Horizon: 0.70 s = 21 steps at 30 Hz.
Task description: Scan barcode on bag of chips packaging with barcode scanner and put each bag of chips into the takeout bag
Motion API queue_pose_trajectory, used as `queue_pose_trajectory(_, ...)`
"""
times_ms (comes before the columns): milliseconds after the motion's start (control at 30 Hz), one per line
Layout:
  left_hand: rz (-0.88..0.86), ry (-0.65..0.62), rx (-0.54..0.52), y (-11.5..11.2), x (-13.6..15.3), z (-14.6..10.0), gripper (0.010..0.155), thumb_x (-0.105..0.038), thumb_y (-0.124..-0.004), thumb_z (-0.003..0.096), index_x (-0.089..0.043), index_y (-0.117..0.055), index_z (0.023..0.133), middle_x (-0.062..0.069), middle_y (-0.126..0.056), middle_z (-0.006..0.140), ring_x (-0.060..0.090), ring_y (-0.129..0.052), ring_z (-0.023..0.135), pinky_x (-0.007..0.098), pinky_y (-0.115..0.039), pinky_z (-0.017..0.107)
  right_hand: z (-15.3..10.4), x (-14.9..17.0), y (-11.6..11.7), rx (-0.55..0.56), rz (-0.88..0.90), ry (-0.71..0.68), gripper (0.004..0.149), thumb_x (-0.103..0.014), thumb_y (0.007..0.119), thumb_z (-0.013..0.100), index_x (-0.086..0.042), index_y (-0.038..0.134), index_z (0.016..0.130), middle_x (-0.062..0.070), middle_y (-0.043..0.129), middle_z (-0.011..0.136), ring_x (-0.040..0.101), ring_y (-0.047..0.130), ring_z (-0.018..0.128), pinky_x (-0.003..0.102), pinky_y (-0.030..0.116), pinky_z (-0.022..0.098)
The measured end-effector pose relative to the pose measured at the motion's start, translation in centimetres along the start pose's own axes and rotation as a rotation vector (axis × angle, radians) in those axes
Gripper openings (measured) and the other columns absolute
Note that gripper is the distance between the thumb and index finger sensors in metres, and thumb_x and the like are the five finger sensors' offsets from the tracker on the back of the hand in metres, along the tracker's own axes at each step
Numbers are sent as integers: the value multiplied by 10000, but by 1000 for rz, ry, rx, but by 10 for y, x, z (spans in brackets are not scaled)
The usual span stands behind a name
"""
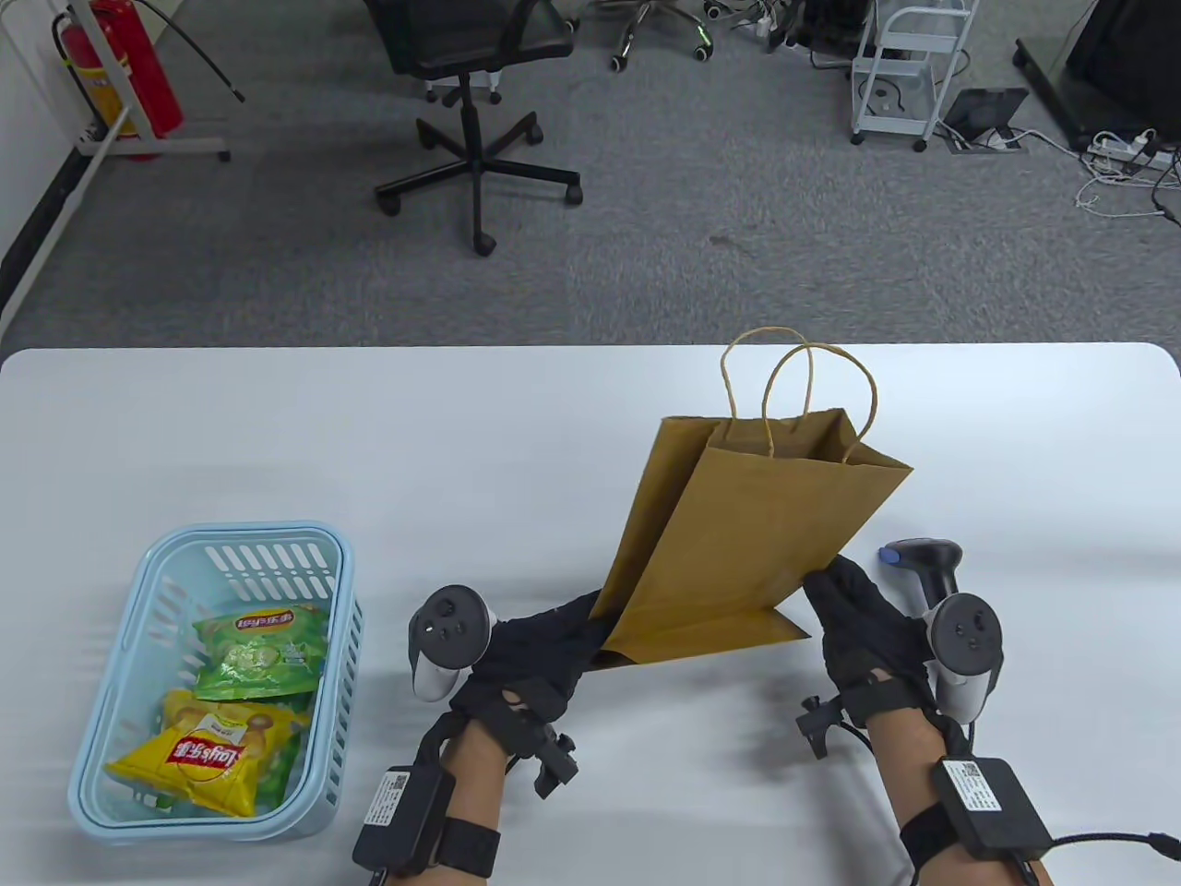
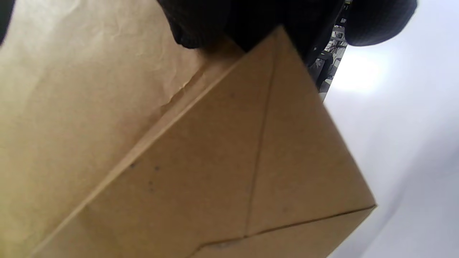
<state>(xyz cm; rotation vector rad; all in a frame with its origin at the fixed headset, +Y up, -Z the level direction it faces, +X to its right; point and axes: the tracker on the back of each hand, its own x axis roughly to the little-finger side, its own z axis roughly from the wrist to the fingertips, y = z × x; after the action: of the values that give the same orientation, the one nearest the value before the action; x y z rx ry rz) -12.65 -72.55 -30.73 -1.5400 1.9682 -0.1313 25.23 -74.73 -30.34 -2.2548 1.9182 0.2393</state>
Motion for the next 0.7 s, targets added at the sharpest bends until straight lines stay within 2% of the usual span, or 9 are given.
queue_pose_trajectory(133, -50, 4, -31, 2, 3, -2, 614, -386, -640, 558, -85, -722, 1087, 237, -769, 1061, 546, -797, 904, 679, -674, 603, 0, 2, -4, 4, 27, 3, 416, -232, 654, 591, -99, 717, 980, 258, 760, 996, 548, 772, 948, 772, 602, 637)
queue_pose_trajectory(333, -120, 3, -56, 6, 7, -5, 624, -393, -628, 569, -98, -673, 1117, 260, -602, 1141, 605, -601, 987, 742, -514, 629, 1, 4, -14, 42, 63, 30, 423, -216, 635, 596, -57, 696, 984, 284, 743, 992, 569, 763, 936, 779, 593, 629)
queue_pose_trajectory(400, -128, -14, -36, 5, 6, -4, 622, -397, -622, 569, -106, -674, 1116, 231, -600, 1153, 597, -591, 1001, 746, -506, 635, 1, 5, -18, 49, 82, 37, 421, -216, 633, 597, -61, 699, 983, 281, 745, 991, 566, 762, 938, 777, 596, 629)
queue_pose_trajectory(533, -274, -56, -66, 8, 7, -4, 594, -372, -647, 565, -135, -703, 1107, 183, -613, 1163, 573, -611, 1014, 752, -505, 639, 2, 4, -22, 60, 80, 43, 417, -211, 634, 596, -59, 716, 975, 281, 751, 984, 570, 766, 933, 778, 597, 627)
queue_pose_trajectory(700, -261, -14, -76, 10, 14, -7, 595, -375, -645, 567, -136, -702, 1108, 187, -624, 1159, 564, -642, 1006, 746, -526, 638, 2, 3, -15, 36, 60, 51, 418, -215, 633, 598, -59, 711, 978, 283, 751, 983, 573, 770, 927, 772, 601, 626)
